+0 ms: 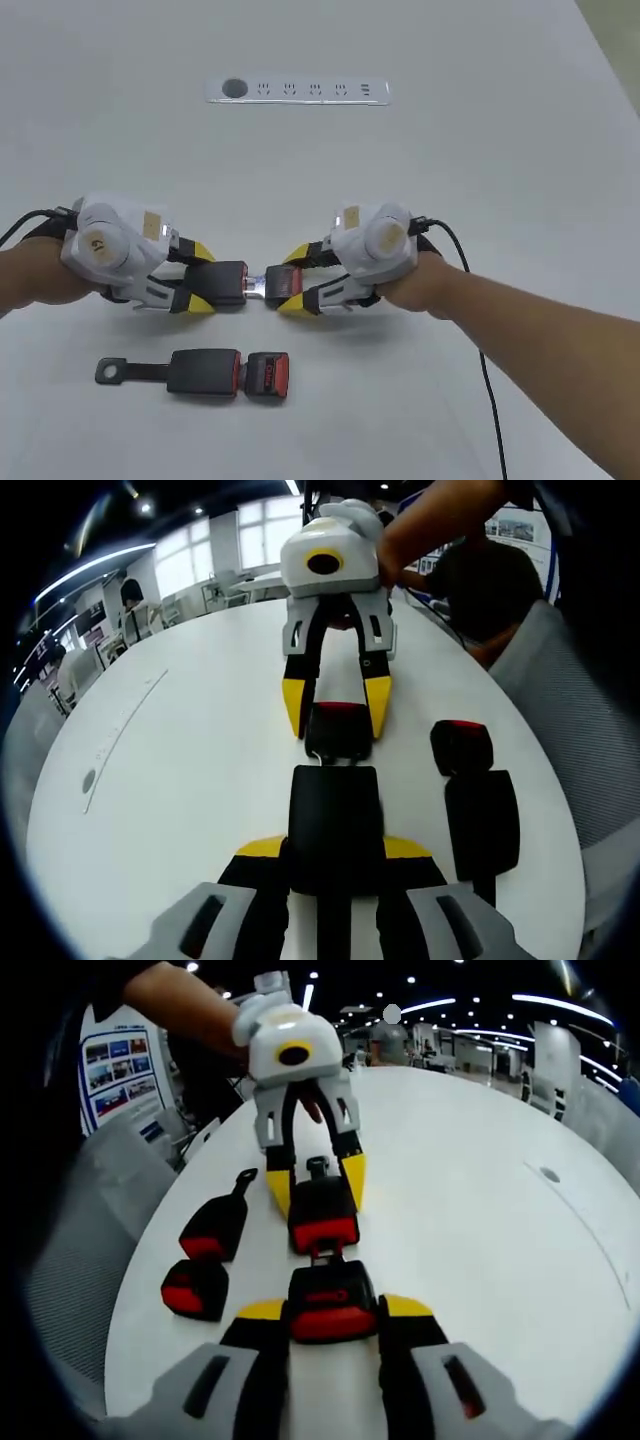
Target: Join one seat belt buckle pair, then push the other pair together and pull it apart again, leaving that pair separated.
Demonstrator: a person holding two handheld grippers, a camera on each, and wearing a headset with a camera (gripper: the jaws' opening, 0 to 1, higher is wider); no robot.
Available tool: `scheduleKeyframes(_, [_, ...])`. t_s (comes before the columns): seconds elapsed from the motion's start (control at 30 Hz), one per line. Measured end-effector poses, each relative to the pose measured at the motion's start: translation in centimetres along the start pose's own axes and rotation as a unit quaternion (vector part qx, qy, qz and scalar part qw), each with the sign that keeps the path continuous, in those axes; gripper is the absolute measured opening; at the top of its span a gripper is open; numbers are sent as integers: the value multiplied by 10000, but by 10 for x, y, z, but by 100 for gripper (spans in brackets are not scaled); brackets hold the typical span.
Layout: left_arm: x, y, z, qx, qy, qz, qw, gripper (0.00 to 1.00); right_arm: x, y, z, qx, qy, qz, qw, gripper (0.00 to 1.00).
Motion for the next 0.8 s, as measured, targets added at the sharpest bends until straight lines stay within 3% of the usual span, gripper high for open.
scheduleKeyframes(0.23, [0,-3,-4,34,-67,7,10000,34,-1,-9,-9,0,-21,-6,10000,34])
scheduleKeyframes(0.27, [1,-3,-2,-48,-51,30,10000,34,-1,-10,-9,-35,-28,-12,10000,34])
scheduleKeyframes(0.8, [2,-4,0,-62,-88,45,9999,34,-1,-10,-10,-206,-102,-1,9997,33])
Point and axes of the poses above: the centre of the closed fingertips' face, and the gripper's own axes: y roughly backward along the fingers, x roughly to its right, z roughly out of its underside, the point moved 5 cm from there along y, roughly backward along the fingers, and after that the axes turned 6 degrees about -x, right-handed, at the moved point
